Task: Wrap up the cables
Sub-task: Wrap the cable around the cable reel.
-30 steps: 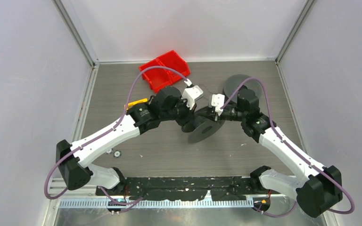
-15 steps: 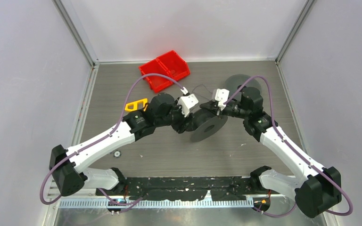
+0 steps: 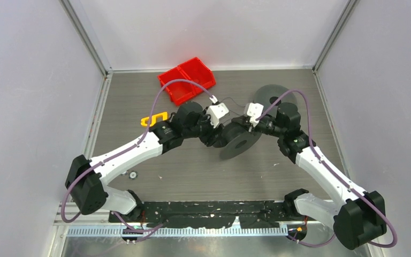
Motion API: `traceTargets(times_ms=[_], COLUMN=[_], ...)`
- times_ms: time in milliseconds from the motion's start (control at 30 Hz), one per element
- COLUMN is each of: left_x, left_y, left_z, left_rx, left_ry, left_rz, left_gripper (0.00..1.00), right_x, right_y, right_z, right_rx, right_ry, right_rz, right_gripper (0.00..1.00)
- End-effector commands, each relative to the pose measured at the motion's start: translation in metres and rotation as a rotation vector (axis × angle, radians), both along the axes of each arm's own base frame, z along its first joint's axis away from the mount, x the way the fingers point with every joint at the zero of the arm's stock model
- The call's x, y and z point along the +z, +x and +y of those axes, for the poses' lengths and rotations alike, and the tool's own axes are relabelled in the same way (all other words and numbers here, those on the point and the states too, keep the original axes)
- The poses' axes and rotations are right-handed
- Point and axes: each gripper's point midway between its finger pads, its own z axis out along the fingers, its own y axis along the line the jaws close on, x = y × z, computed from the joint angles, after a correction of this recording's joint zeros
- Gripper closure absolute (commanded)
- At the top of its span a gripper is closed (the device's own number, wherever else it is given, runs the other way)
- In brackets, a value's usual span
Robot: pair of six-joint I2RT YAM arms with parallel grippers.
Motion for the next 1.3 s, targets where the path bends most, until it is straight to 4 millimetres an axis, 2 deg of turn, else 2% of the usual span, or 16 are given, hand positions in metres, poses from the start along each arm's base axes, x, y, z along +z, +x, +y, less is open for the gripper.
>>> traceTargets(times_ms=[0,167,400,600,767,1000,1167,1267], left_x=[0.008,0.0,-0.005,-0.011,-0.014,-0.025,-0.029,-0.03], left_y=[0.01,0.02,0.036,0.041,0.048,0.049,0.047,0.048], left_z=[-0.016,-0.025,-0.04,-0.046,-0.05,-0.056,-0.057,-0.057], left_rx=[-0.041,-0.04,-0.037,-0.039,-0.035,-0.039,-0.043,-0.042], left_ry=[-0.051,-0.041,-0.057,-0.079,-0.076,-0.083,-0.087,-0.086], left_rz=[-0.051,-0.053,-0.058,-0.048,-0.048,-0.008,0.002,0.006], left_gripper=[0.47,0.5,0.55,0.58,0.67,0.74,0.75,0.7], right_x=[0.016,0.004,0.001,-0.012,-0.017,-0.019,-0.014,-0.015], right_y=[0.008,0.014,0.019,0.024,0.026,0.029,0.029,0.03], right_z=[-0.007,-0.014,-0.024,-0.029,-0.035,-0.04,-0.043,-0.045], right_rx=[-0.027,-0.057,-0.092,-0.113,-0.134,-0.162,-0.173,-0.178], right_ry=[0.048,0.042,0.054,0.049,0.06,0.067,0.073,0.057], right_rz=[-0.078,-0.058,-0.06,-0.033,-0.024,-0.022,-0.036,-0.038], right_gripper=[0.95,0.95,0.94,0.95,0.94,0.95,0.95,0.95])
